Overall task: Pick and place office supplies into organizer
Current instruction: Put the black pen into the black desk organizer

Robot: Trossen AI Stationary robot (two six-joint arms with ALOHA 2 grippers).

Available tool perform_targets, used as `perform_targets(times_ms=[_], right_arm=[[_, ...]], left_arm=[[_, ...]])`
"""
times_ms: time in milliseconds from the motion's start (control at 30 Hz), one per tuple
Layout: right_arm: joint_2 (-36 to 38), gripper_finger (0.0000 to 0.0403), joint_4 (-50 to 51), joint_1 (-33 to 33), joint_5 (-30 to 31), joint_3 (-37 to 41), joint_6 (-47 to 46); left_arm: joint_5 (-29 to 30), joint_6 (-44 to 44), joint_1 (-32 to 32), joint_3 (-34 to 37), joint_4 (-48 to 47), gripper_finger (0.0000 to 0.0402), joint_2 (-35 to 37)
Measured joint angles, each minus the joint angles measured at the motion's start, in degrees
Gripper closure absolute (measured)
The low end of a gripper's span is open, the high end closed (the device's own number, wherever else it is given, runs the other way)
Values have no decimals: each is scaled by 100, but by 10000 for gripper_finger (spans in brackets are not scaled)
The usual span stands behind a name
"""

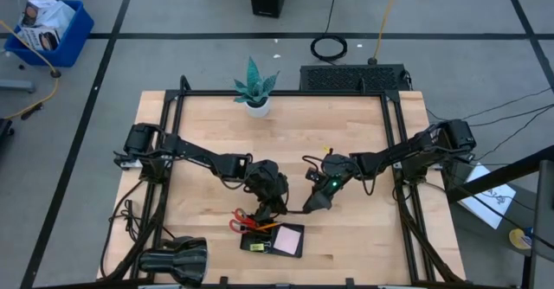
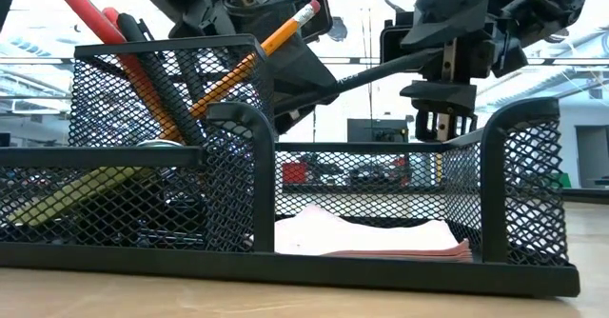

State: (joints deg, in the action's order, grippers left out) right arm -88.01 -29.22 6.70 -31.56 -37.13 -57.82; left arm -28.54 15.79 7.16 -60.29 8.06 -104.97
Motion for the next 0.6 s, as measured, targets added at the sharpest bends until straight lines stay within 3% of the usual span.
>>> perform_targets(times_ms=[600], right_arm=[[0,293,78,11,12,-10,29]], left_arm=[[-138,445,-121,0,76,360,0]])
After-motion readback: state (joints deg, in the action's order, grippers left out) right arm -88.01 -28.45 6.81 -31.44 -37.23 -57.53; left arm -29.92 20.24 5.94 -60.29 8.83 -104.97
